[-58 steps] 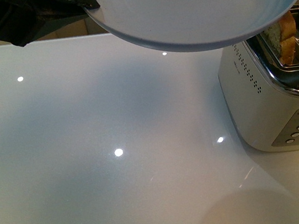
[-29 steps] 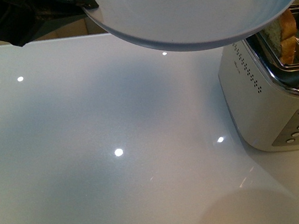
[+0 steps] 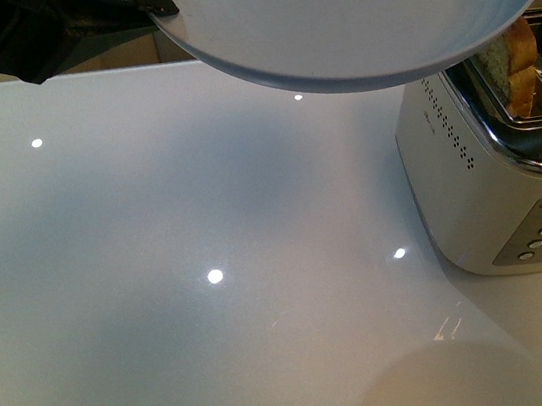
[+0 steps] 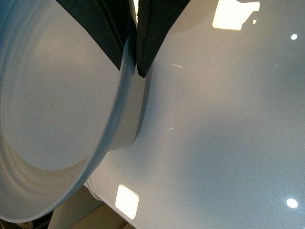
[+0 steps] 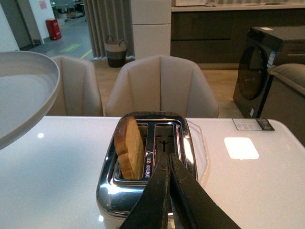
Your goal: Left arm holds plate, right arm toasts bread
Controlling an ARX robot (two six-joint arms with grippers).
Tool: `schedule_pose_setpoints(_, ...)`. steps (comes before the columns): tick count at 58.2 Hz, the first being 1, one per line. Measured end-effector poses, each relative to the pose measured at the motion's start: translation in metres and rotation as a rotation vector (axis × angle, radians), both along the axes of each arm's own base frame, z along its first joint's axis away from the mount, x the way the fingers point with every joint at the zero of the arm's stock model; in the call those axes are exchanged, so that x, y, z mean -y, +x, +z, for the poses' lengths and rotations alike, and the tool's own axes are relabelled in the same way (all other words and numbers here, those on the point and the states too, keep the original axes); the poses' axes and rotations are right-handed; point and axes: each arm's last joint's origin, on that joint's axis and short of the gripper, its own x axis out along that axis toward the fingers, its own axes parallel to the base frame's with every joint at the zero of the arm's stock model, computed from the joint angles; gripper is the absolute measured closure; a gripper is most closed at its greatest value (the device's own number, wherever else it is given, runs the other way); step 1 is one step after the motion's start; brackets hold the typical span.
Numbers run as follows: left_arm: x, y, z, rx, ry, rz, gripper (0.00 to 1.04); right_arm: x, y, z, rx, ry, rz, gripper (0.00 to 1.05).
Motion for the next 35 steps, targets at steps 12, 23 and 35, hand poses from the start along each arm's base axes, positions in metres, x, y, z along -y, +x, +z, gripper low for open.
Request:
schedule_pose_setpoints(12,0.000,0.000,0.000,0.000,0.000,0.000,1.02,0.000,-0.003,0.000,0.000,0.000,0.000,1.03)
schedule_pose_setpoints(23,0.000,0.000,0.000,0.000,0.000,0.000,1.02,0.000,-0.014,-0.004,-0.020,0.000,0.000,1.03)
schedule_pose_setpoints(35,0.000,0.000,0.000,0.001,-0.002,-0.002,1.02,0.000,-0.015,-0.003,-0.006,0.000,0.000,1.03)
